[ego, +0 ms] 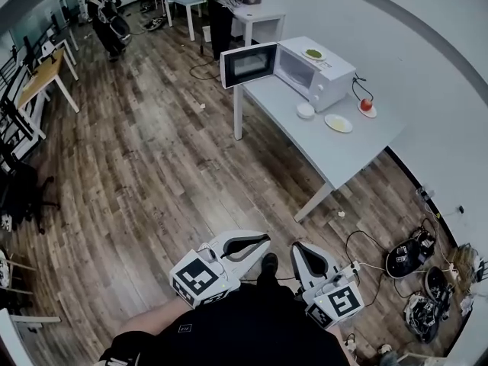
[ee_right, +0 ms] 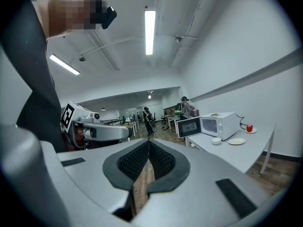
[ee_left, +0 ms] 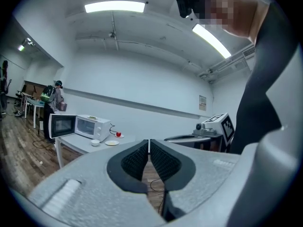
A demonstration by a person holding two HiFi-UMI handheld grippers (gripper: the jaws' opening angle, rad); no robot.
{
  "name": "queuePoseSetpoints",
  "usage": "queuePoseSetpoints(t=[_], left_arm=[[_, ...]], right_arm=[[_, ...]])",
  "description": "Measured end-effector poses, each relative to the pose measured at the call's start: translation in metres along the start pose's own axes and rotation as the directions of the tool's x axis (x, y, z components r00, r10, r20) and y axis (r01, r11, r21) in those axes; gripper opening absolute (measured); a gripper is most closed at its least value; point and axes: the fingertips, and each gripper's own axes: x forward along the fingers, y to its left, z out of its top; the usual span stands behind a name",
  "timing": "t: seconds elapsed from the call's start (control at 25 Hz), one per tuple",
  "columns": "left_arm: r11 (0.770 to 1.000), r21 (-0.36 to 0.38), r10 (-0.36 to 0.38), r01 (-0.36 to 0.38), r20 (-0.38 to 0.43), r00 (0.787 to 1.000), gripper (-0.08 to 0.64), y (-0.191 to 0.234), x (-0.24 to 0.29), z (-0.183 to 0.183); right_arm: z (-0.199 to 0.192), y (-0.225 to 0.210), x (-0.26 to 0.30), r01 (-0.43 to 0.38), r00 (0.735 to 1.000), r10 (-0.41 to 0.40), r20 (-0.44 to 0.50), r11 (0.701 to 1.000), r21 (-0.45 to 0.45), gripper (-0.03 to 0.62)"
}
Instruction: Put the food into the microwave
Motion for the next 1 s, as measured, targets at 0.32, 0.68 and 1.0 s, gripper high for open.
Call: queuePoseSetpoints(t=[0.32,0.68,1.0], left_arm=[[0.996,0.004,0.090,-0.090,0.004,0.996,0.021,0.055,0.082,0.017],[0.993,-0.005,0.117,-0.117,-0.028,0.993,0.021,0.086,0.169,0.029],[0.992,0.027,0.129,-0.127,-0.064,0.990,0.021,0.153,0.189,0.031]], right_arm=[[0.018,-0.095,0.030,-0.069,0.998,0.070,0.006,0.997,-0.027,0.015],[0.014,-0.182,0.044,-0.104,0.994,0.105,-0.040,0.994,0.028,0.015],[0.008,-0.225,0.109,-0.110,0.989,0.117,-0.090,0.991,0.071,0.015]])
